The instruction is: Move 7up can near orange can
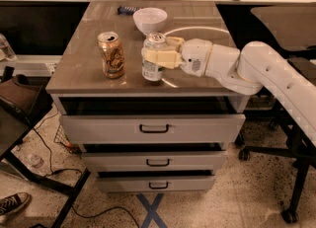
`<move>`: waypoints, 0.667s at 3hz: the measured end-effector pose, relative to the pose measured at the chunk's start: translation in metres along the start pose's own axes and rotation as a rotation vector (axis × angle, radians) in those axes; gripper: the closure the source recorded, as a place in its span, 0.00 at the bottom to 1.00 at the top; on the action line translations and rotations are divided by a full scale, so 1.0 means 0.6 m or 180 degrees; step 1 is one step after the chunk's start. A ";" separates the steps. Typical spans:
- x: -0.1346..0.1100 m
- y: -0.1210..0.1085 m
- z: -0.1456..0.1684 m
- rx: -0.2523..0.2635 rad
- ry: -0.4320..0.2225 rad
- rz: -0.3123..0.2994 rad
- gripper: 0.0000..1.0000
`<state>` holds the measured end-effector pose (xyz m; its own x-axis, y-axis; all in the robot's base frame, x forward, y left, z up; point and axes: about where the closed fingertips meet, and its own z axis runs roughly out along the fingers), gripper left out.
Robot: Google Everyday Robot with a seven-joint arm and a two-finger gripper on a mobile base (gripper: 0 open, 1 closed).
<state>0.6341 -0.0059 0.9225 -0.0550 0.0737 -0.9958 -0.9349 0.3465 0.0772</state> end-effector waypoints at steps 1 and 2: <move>0.029 0.006 0.022 0.0066 0.0114 -0.0093 1.00; 0.031 0.007 0.027 0.0069 0.0122 -0.0098 0.84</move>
Offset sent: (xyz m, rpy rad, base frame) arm 0.0004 0.0149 -0.0164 -0.0448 -0.0134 -0.0194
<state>0.6347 0.0123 0.9050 -0.0400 0.0268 -0.9988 -0.9285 0.3684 0.0470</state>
